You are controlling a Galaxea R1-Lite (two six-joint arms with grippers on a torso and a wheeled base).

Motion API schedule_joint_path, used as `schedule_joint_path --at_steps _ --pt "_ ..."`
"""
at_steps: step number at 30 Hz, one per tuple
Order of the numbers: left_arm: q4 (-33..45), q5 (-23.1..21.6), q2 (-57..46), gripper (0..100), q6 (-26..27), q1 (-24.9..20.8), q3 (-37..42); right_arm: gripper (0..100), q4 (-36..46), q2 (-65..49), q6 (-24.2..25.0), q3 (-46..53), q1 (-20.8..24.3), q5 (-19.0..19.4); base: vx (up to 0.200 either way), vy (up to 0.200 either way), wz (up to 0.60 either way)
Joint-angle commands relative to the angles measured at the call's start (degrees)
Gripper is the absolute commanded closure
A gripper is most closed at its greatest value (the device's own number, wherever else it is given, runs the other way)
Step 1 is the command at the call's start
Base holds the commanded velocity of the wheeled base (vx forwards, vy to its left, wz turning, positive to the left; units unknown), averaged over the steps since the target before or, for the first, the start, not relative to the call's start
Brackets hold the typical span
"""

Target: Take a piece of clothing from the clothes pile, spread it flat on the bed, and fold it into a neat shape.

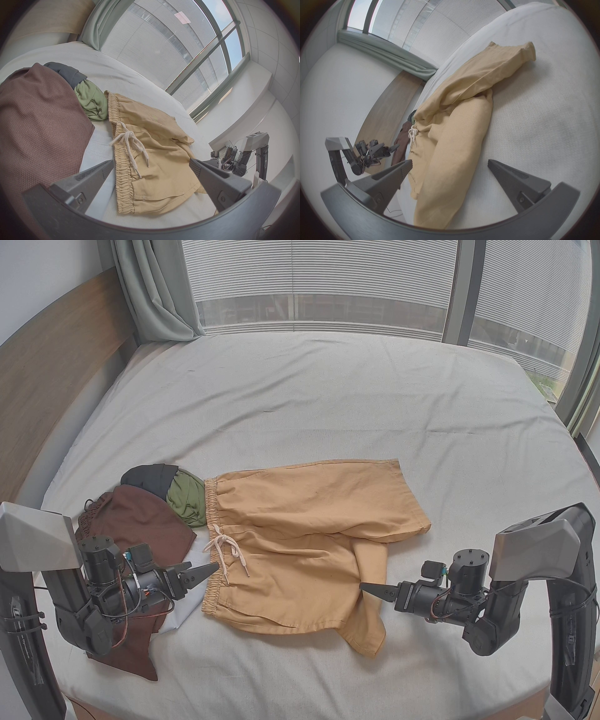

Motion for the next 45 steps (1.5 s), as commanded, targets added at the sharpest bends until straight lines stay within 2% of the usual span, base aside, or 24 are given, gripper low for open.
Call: schedule_joint_path --at_steps 1,6,13,18,33,38,45 --pt "-0.03 -0.01 0.19 0 -0.03 0.00 -0.05 0 -0.12 2.01 3.48 -3.54 1.00 -0.26 0.000 0.000 0.00" --pt "-0.03 -0.01 0.28 0 -0.03 0.00 -0.05 0 -0.30 0.07 7.17 -3.98 2.40 -0.17 0.000 0.000 0.00" --pt "-0.03 -0.01 0.81 0 -0.03 0.00 -0.14 0 -0.12 -9.51 7.79 -0.81 3.11 0.18 0.000 0.000 0.00" --pt "-0.03 -0.01 0.81 0 -0.03 -0.09 -0.05 0 -0.21 -12.15 8.66 -0.64 3.55 0.27 0.000 0.000 0.00" --pt "-0.03 -0.01 1.07 0 0.05 -0.09 -0.05 0 -0.30 -8.54 8.66 -2.13 4.34 0.18 0.000 0.000 0.00" --pt "-0.03 -0.01 1.07 0 -0.03 -0.09 -0.05 0 -0.12 -9.24 7.96 -0.73 3.37 -0.08 0.000 0.000 0.00" --pt "-0.03 -0.01 1.07 0 -0.03 -0.09 -0.05 0 0.32 -6.17 -0.04 3.49 -0.06 0.10 0.000 0.000 0.00"
